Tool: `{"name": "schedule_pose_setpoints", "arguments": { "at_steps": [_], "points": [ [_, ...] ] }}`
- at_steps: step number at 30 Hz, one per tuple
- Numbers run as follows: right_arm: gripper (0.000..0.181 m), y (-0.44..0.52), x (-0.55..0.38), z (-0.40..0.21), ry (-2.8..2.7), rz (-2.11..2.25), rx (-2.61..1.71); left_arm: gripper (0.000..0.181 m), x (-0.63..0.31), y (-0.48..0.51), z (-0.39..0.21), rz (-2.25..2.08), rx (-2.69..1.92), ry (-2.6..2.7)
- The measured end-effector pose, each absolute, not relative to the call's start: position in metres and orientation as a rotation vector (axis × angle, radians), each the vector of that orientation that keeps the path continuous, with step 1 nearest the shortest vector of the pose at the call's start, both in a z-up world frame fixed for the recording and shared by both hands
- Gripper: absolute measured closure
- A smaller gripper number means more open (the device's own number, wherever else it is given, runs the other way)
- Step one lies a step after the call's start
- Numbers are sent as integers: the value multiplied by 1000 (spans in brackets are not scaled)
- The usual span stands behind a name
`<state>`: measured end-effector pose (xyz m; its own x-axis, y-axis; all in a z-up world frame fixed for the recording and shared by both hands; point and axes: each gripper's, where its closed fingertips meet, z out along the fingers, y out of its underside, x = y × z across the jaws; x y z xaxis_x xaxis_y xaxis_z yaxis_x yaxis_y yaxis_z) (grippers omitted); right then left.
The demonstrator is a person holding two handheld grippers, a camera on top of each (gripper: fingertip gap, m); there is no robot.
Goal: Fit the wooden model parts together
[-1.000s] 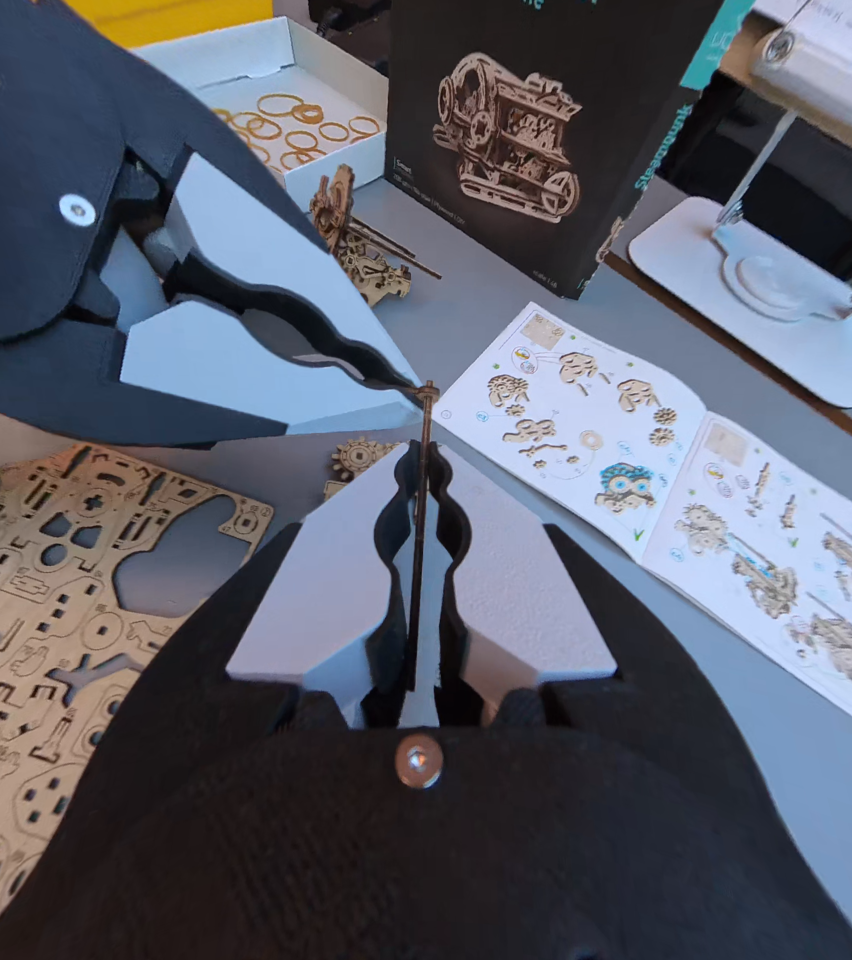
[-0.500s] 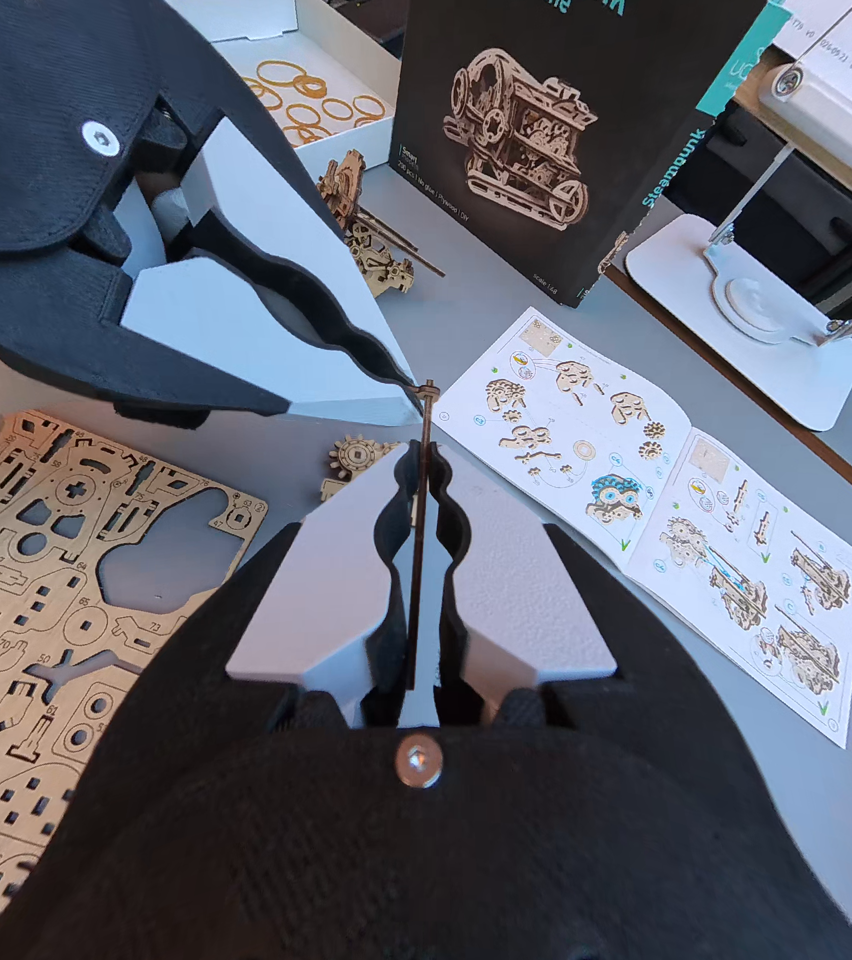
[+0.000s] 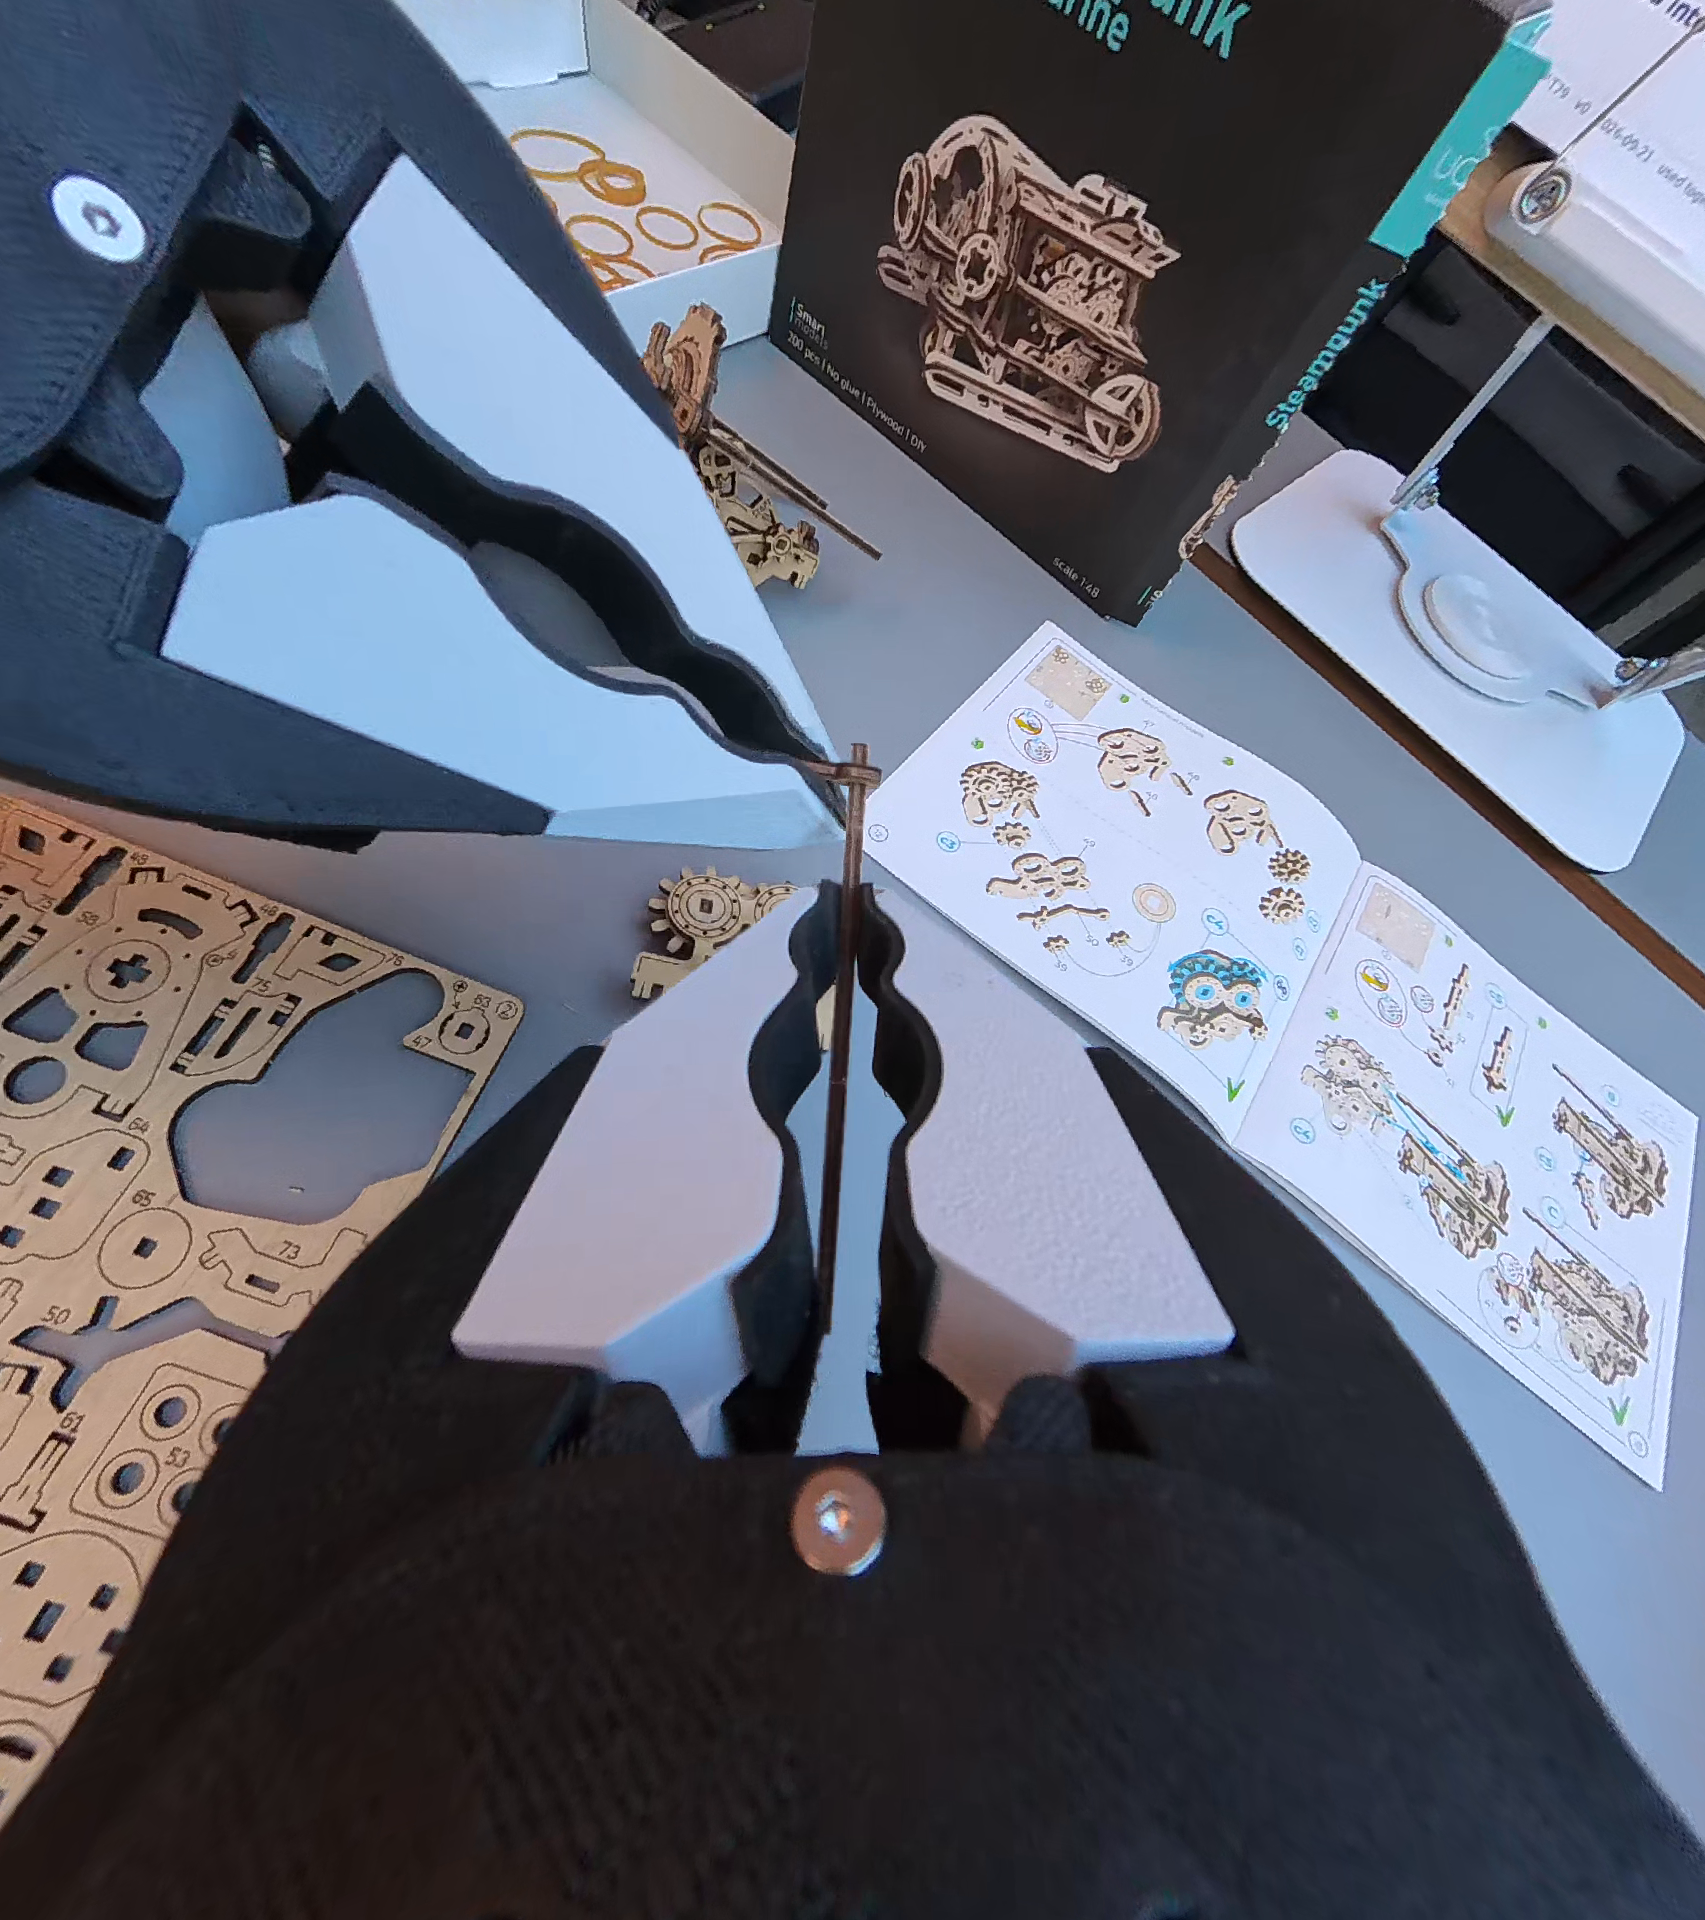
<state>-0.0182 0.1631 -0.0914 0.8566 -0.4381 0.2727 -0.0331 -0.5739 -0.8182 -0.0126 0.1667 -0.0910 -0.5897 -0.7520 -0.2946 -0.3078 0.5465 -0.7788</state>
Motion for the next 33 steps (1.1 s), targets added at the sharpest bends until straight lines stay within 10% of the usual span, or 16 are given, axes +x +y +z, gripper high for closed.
{"name": "schedule_pose_setpoints", "arguments": {
  "at_steps": [1,9,33],
  "points": [
    [180,164,-19,-91,331,-571,-2125,181,-13,167,-92,-923,-853,2162],
    [180,163,-23,-89,315,-546,-2106,152,-13,172,-99,-946,-856,2199],
    [180,161,-24,-93,267,-605,-2126,173,-18,165,-90,-842,-698,2155]
  ]
}}
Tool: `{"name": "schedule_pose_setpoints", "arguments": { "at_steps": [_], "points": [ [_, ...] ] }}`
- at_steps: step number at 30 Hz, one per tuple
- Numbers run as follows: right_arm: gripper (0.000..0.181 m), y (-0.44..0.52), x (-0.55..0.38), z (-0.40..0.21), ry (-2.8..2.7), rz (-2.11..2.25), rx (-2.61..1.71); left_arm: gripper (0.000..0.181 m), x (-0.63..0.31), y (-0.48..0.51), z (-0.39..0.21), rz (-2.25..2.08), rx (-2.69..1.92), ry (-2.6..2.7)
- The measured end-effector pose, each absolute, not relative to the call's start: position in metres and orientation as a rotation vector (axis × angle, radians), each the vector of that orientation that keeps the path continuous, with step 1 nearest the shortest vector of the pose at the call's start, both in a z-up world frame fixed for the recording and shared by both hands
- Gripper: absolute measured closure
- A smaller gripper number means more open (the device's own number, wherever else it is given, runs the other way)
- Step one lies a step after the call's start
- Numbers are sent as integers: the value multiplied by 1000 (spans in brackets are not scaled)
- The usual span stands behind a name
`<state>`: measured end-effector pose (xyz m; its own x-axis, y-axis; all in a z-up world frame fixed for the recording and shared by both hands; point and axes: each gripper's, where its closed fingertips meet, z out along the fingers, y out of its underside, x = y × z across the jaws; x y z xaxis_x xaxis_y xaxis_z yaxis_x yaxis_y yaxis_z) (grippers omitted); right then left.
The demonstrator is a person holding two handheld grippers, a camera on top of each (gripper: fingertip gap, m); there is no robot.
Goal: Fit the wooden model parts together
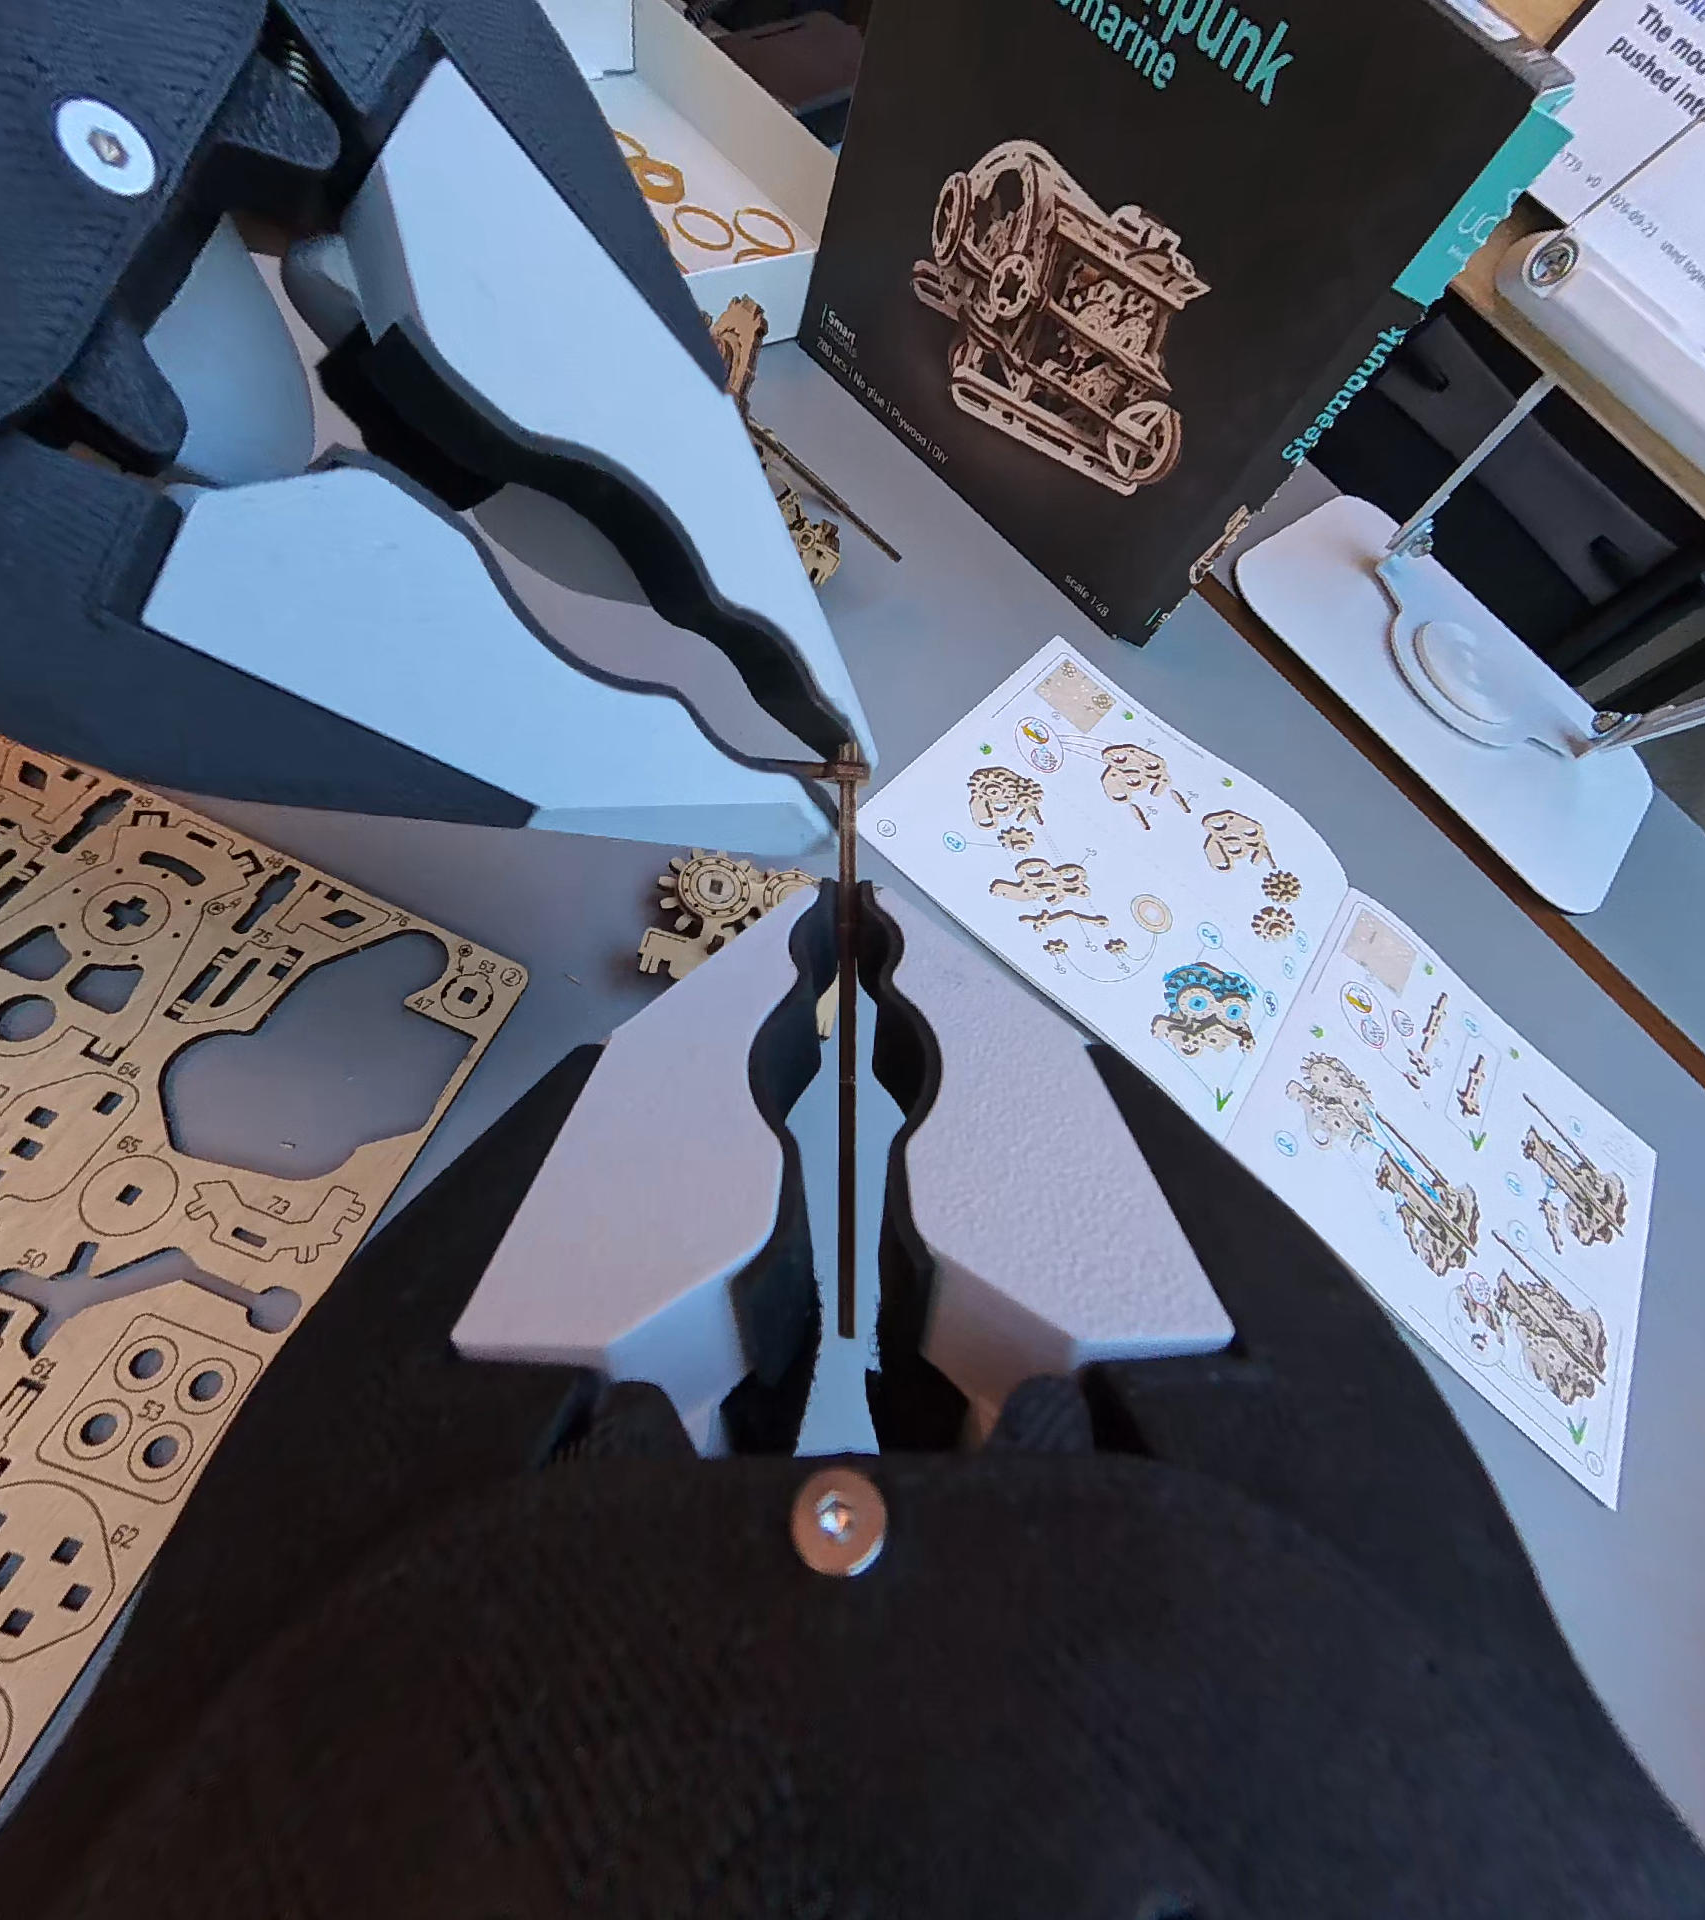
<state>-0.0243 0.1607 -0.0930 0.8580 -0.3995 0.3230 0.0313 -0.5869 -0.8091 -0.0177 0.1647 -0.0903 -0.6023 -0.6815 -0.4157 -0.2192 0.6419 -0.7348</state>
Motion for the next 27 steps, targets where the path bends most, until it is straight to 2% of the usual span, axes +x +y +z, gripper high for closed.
{"name": "schedule_pose_setpoints", "arguments": {
  "at_steps": [7,16,27],
  "points": [
    [180,157,-21,-82,191,-755,-2082,167,-21,161,-75,-976,-724,2130],
    [180,148,-23,-44,8,-1108,-1892,172,-27,150,-36,-1139,-582,1925],
    [180,145,-27,-34,-11,-1150,-1840,174,-33,146,-24,-1102,-460,1844]
  ]
}}
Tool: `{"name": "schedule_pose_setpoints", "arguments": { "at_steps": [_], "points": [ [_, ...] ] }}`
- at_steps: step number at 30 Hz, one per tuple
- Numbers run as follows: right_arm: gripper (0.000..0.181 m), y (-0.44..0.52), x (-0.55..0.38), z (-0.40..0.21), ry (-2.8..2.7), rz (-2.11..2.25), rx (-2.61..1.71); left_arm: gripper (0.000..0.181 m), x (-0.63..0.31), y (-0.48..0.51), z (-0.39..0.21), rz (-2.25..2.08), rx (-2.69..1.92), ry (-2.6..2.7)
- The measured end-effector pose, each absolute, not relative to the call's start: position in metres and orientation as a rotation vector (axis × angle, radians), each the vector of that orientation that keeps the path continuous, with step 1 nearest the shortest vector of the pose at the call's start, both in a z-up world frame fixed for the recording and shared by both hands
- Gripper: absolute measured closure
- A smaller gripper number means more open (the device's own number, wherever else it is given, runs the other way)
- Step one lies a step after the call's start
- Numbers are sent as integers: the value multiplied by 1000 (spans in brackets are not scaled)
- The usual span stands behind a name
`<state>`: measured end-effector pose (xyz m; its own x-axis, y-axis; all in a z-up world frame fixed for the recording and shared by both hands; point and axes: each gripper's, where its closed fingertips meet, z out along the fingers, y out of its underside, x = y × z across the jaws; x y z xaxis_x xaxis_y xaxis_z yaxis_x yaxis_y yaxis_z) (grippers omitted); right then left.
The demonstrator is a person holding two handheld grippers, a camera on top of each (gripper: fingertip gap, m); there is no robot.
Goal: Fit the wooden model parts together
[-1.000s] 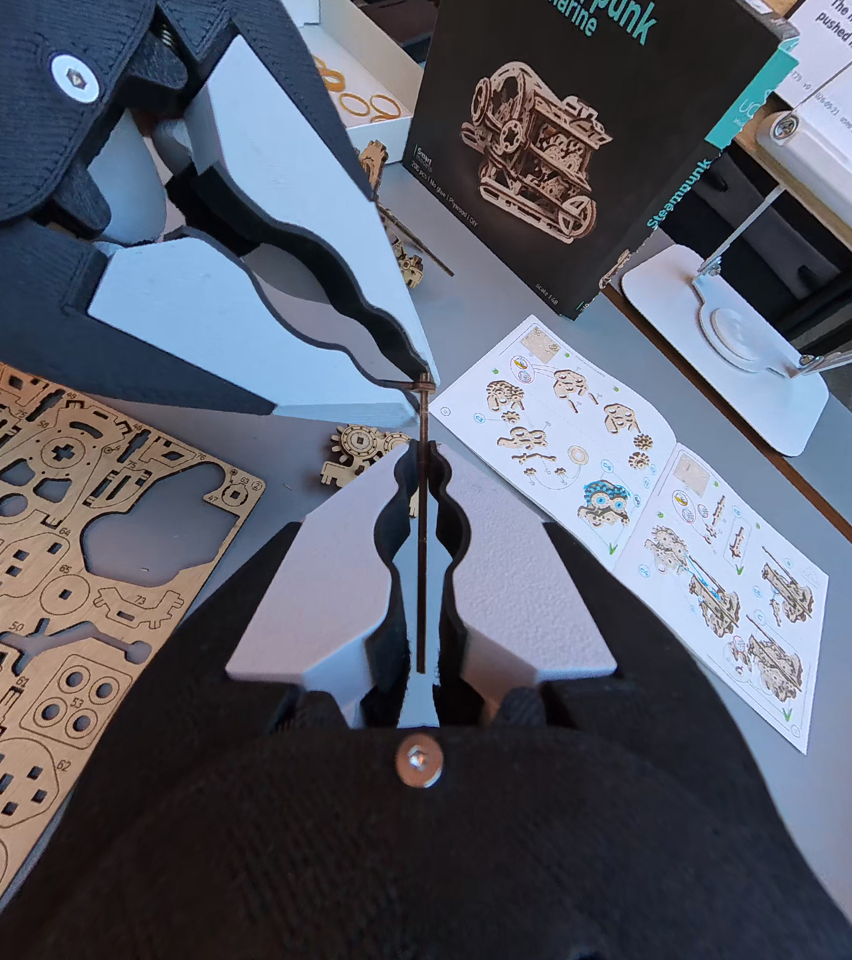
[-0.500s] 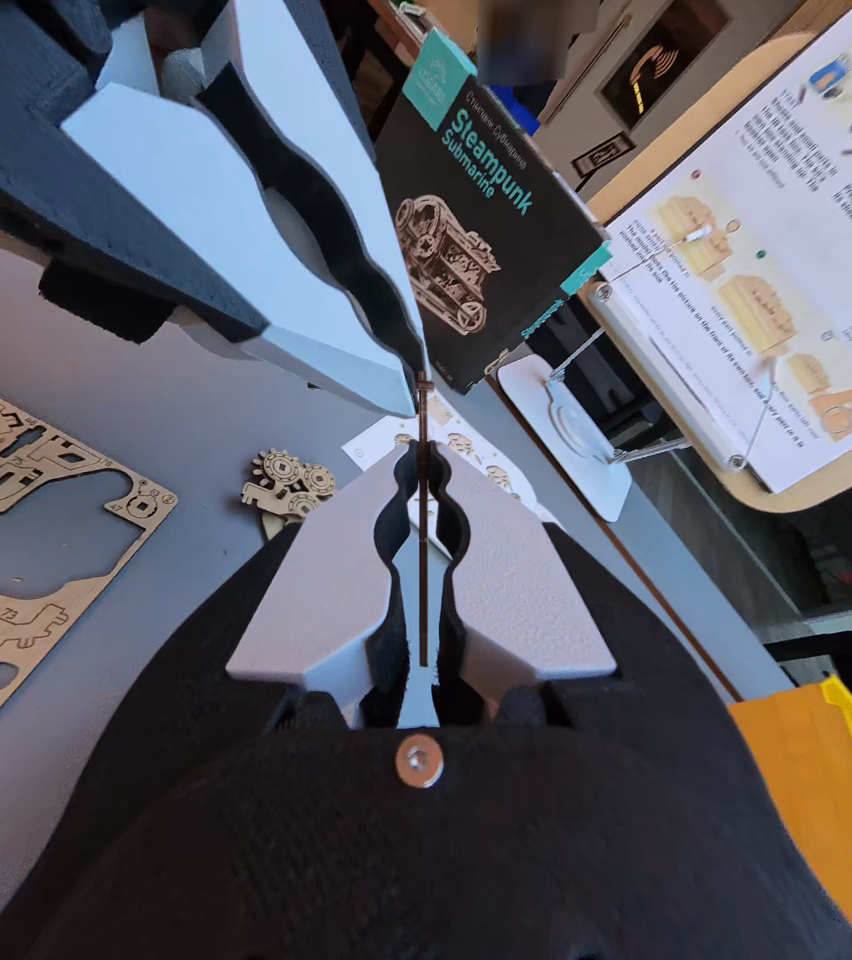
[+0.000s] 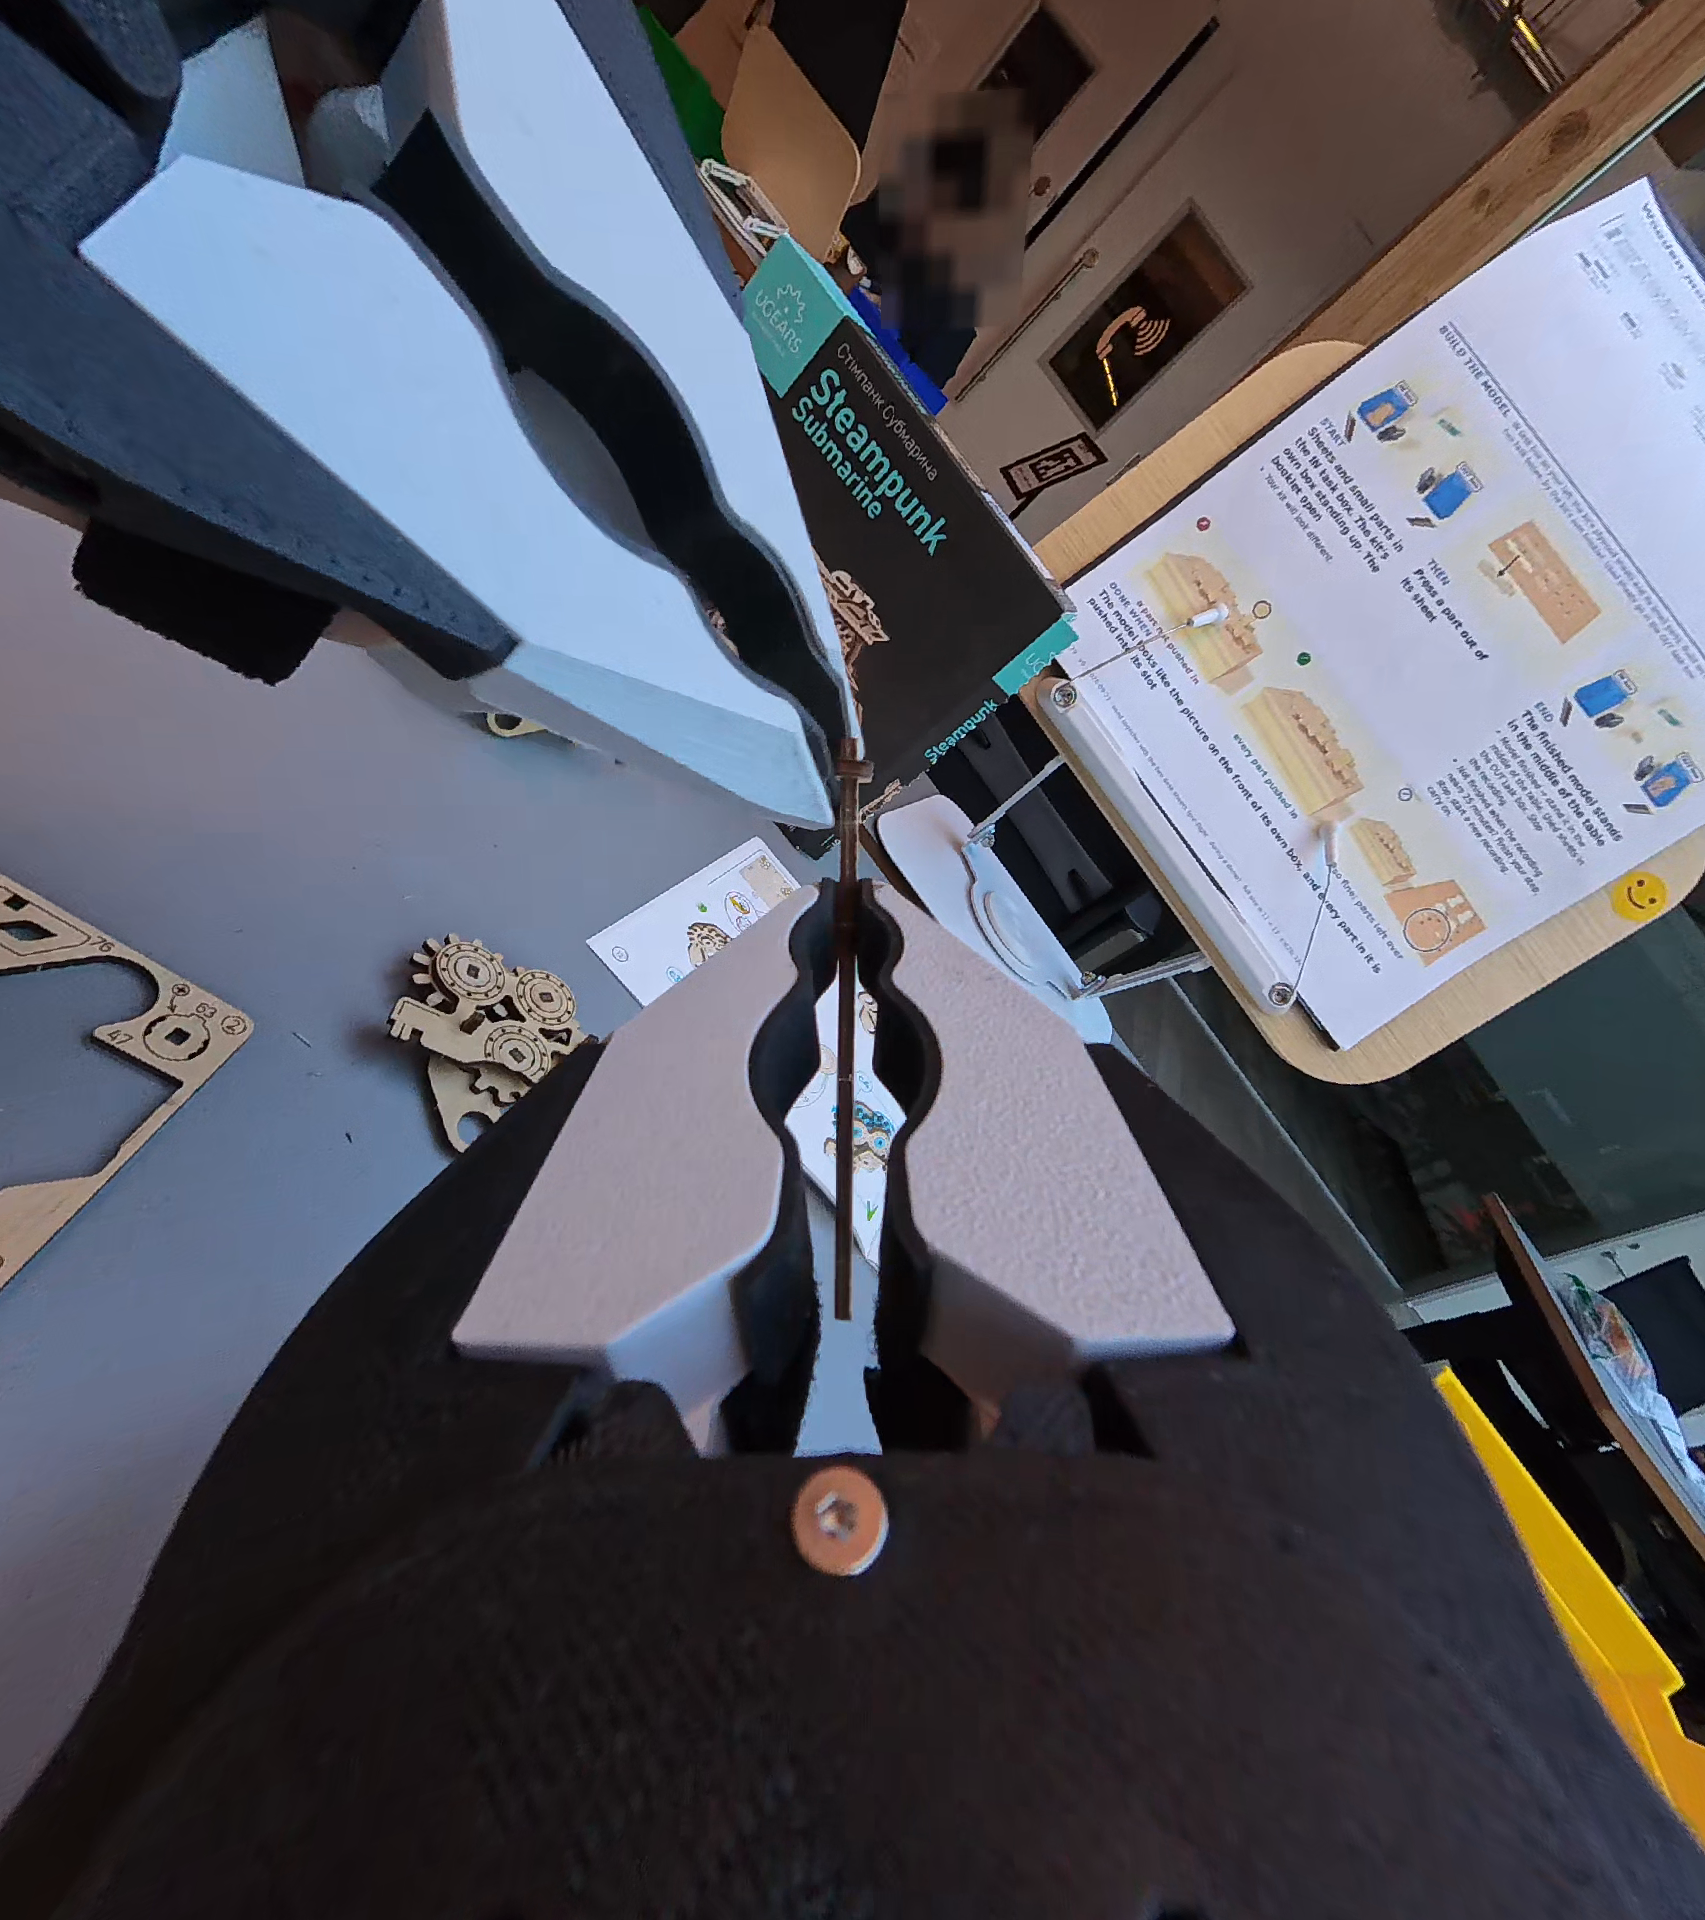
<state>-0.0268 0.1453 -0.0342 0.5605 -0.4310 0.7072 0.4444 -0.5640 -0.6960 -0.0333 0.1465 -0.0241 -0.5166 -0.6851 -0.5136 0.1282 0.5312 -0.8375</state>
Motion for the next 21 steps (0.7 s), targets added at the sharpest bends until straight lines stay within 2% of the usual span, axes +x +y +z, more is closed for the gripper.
{"name": "schedule_pose_setpoints", "arguments": {
  "at_steps": [8,21],
  "points": [
    [180,142,-25,-32,31,-1097,-1817,175,-37,144,-20,-1121,-442,1838],
    [180,146,-41,-25,-175,-1123,-1746,181,-57,148,-4,-1738,-601,2053]
  ]
}}
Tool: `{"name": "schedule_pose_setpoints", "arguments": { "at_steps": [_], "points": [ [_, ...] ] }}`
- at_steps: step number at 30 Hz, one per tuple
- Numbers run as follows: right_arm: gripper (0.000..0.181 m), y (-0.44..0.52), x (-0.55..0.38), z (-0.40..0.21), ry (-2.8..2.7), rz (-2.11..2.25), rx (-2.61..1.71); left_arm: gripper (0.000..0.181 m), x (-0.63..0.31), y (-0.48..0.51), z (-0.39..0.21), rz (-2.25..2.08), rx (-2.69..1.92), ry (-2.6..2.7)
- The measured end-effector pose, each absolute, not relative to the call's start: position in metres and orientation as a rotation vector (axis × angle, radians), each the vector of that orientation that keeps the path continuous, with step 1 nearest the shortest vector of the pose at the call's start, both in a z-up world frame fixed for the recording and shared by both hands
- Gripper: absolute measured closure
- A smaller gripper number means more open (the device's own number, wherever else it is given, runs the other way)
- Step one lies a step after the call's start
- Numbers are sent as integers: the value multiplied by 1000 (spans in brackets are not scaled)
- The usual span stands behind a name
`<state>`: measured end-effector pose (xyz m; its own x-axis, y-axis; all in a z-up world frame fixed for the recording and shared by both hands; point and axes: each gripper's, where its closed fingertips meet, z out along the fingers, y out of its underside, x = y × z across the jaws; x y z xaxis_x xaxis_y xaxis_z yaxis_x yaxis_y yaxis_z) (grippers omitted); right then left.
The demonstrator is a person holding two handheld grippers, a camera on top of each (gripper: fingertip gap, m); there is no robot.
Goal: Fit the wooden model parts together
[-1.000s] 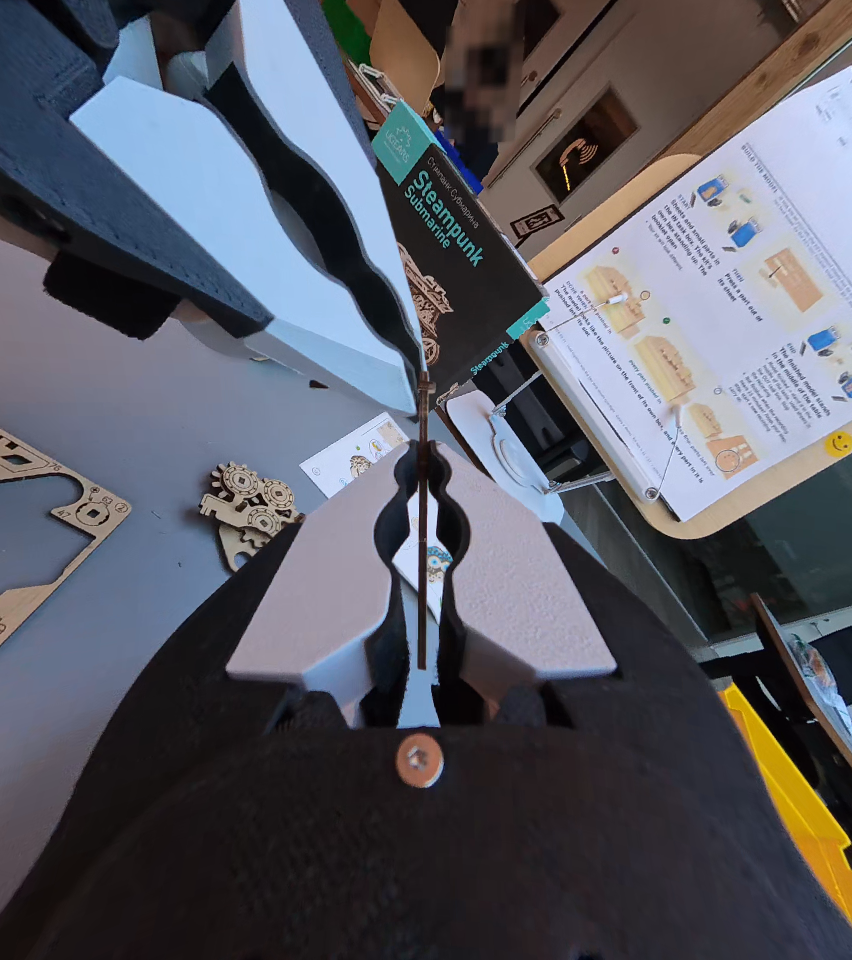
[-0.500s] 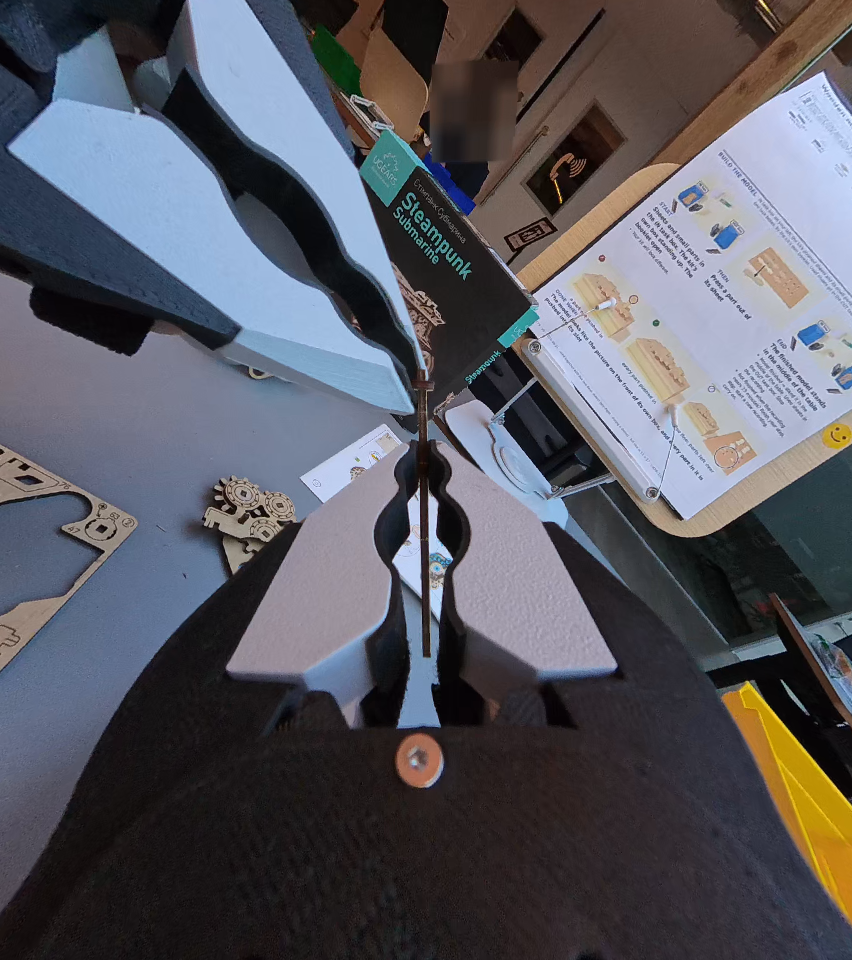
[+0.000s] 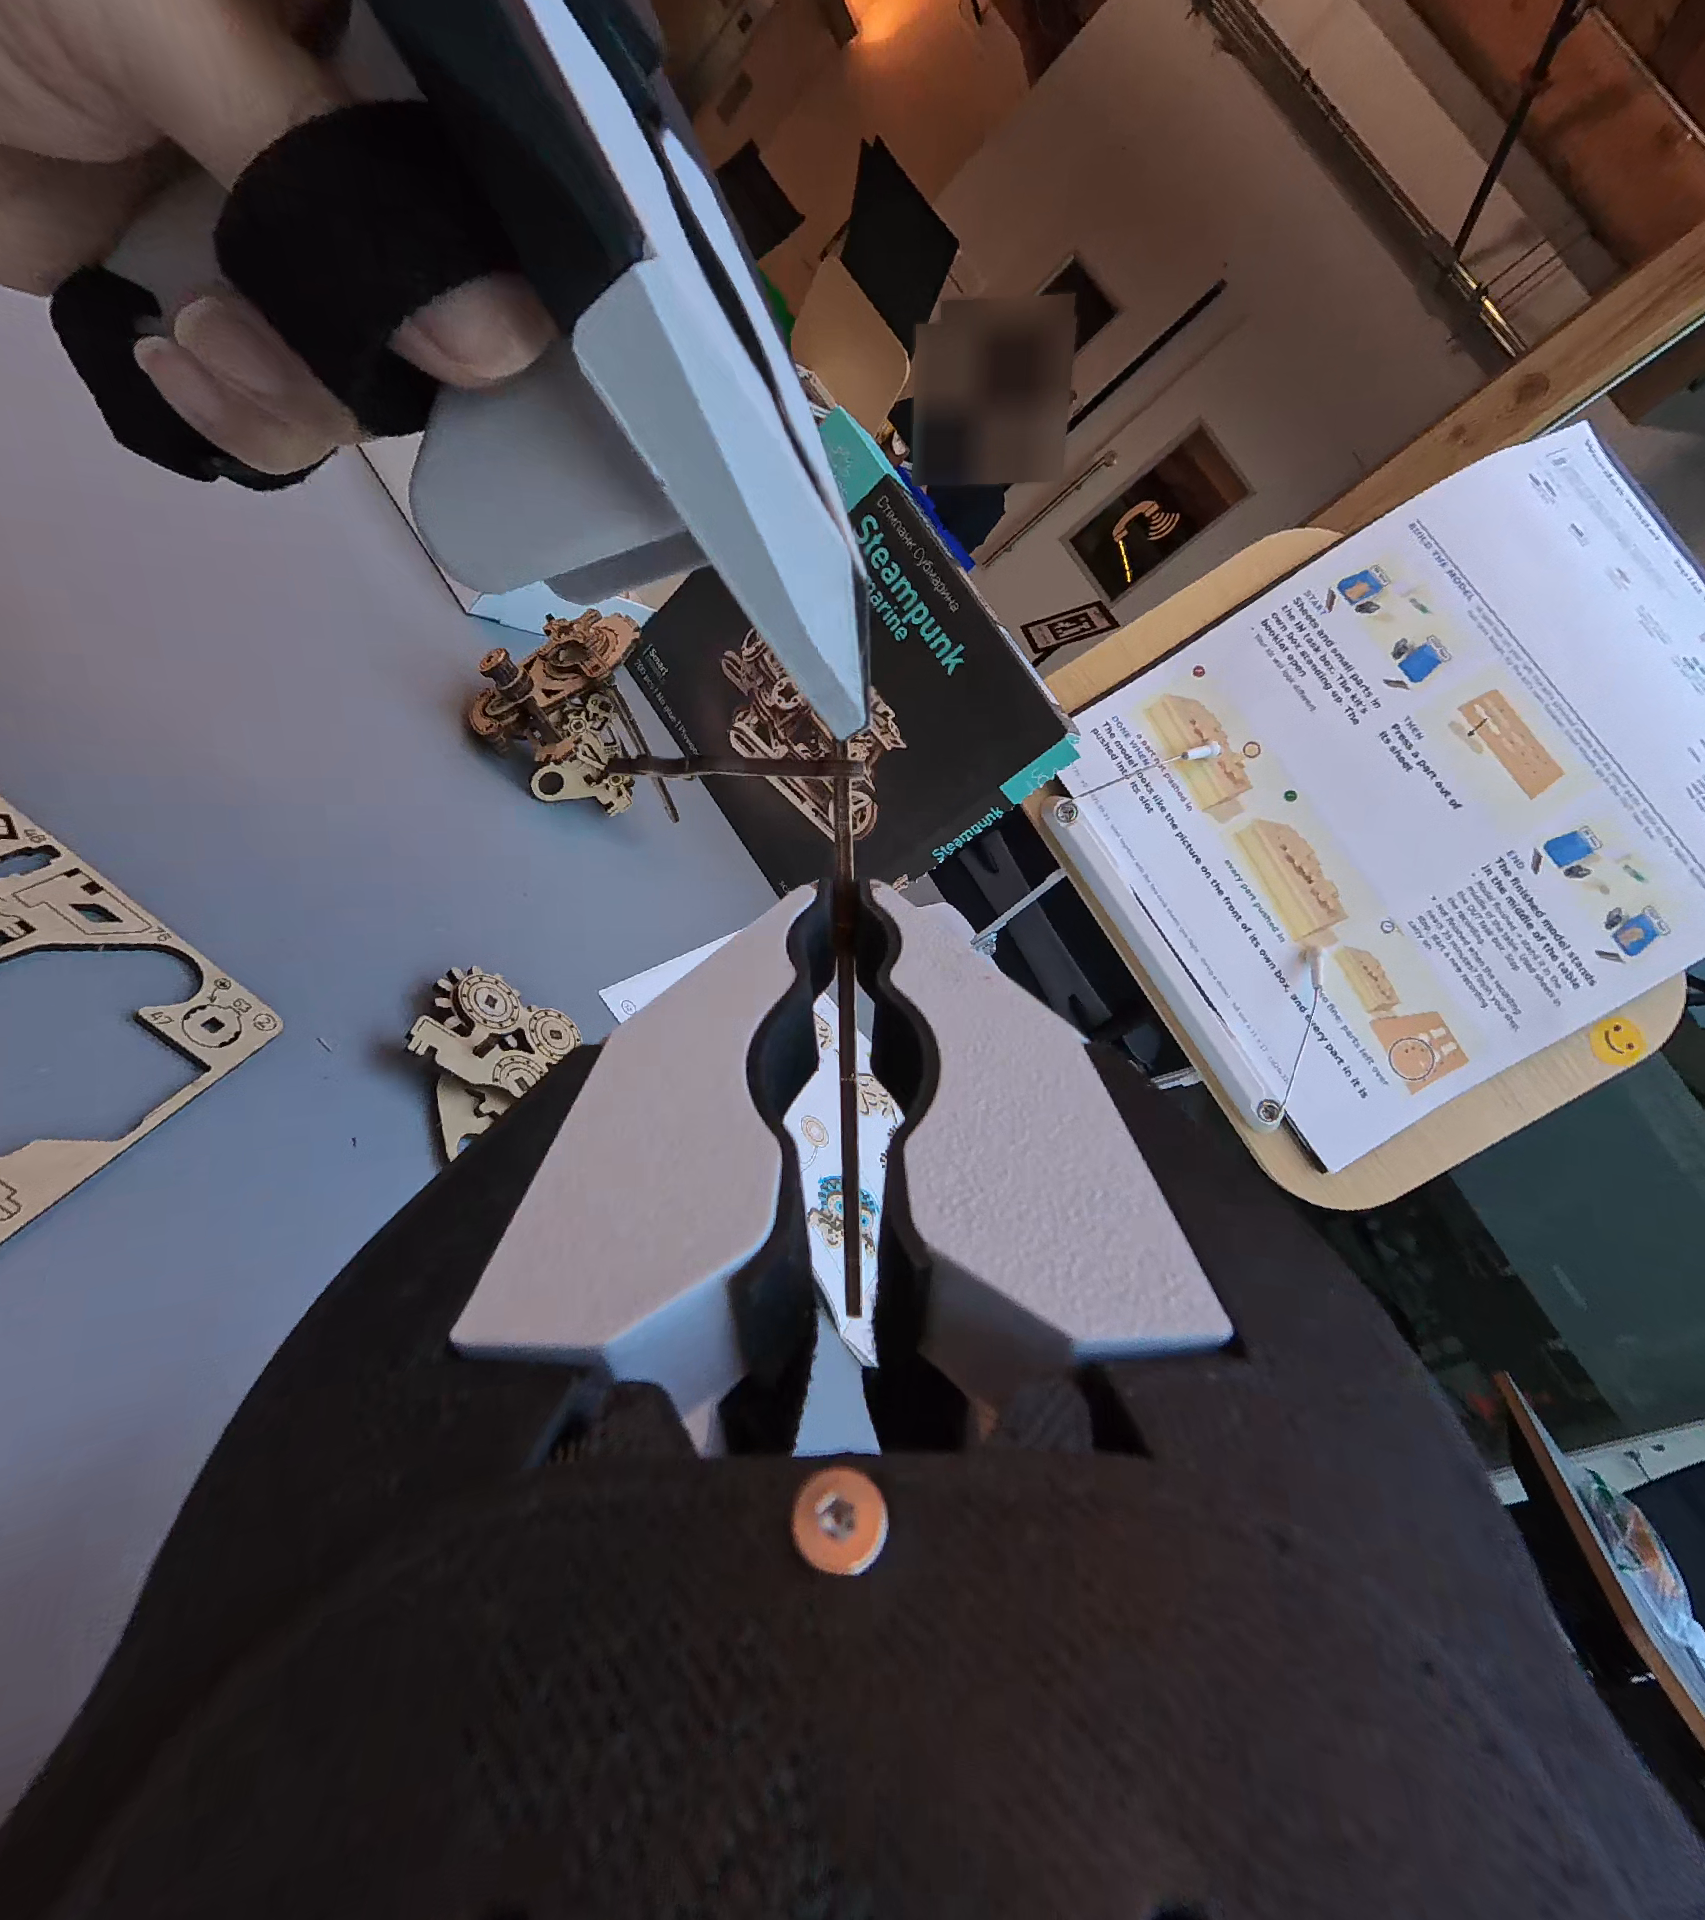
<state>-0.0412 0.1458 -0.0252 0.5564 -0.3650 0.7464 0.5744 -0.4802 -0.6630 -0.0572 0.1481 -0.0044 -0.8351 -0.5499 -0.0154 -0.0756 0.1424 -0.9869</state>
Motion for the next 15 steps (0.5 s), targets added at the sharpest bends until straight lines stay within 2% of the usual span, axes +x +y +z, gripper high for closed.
{"name": "schedule_pose_setpoints", "arguments": {
  "at_steps": [3,15],
  "points": [
    [180,147,-41,-27,-178,-1113,-1757,176,-57,152,-8,-1738,-611,2087],
    [180,149,-43,-32,-203,-1112,-1784,178,-59,153,-13,-1827,-662,2153]
  ]
}}
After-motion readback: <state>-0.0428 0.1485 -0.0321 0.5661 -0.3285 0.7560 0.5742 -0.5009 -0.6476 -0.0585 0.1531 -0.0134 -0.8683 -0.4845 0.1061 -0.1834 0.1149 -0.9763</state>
